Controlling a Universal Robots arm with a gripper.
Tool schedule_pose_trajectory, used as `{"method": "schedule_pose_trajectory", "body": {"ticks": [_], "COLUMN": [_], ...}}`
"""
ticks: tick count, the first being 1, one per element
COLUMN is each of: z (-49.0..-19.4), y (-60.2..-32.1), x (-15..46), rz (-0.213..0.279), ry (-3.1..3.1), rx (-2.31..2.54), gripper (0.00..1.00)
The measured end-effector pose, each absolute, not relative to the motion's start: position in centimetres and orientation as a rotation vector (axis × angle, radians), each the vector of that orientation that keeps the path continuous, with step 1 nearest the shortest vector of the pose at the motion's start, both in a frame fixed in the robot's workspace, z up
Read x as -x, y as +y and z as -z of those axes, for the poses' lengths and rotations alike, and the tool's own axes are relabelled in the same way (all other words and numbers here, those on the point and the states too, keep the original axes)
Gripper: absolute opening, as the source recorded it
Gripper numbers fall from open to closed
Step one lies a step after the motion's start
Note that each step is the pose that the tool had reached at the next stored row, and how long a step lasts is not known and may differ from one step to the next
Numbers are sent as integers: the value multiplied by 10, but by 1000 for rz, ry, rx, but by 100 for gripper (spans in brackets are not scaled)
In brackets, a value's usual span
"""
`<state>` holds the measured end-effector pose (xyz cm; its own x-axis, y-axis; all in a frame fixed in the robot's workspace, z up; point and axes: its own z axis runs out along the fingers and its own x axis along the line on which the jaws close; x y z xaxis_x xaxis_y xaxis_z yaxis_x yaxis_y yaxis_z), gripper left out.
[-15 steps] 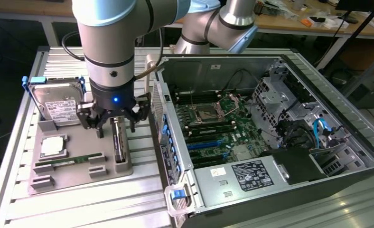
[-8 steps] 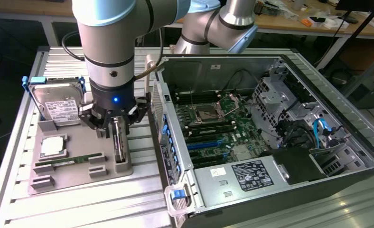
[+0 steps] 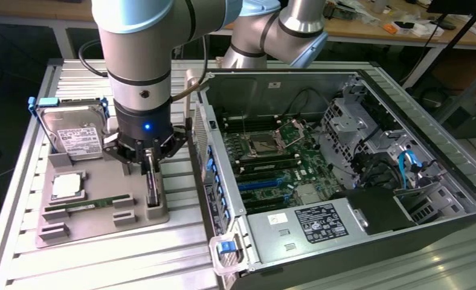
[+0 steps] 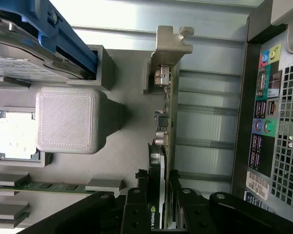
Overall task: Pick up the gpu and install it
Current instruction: 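Pick up the gpu and move the gpu toward the slot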
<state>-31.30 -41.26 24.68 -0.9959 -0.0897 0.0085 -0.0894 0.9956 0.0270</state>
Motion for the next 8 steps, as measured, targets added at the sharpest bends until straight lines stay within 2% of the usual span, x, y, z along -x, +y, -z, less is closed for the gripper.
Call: {"method": "schedule_pose_trajectory", "body": {"ticks": [8], "z": [-247], "y": [-413], "x": [313], "rz": [42], "ry": [-3129], "rx": [-140], "gripper": [27]}}
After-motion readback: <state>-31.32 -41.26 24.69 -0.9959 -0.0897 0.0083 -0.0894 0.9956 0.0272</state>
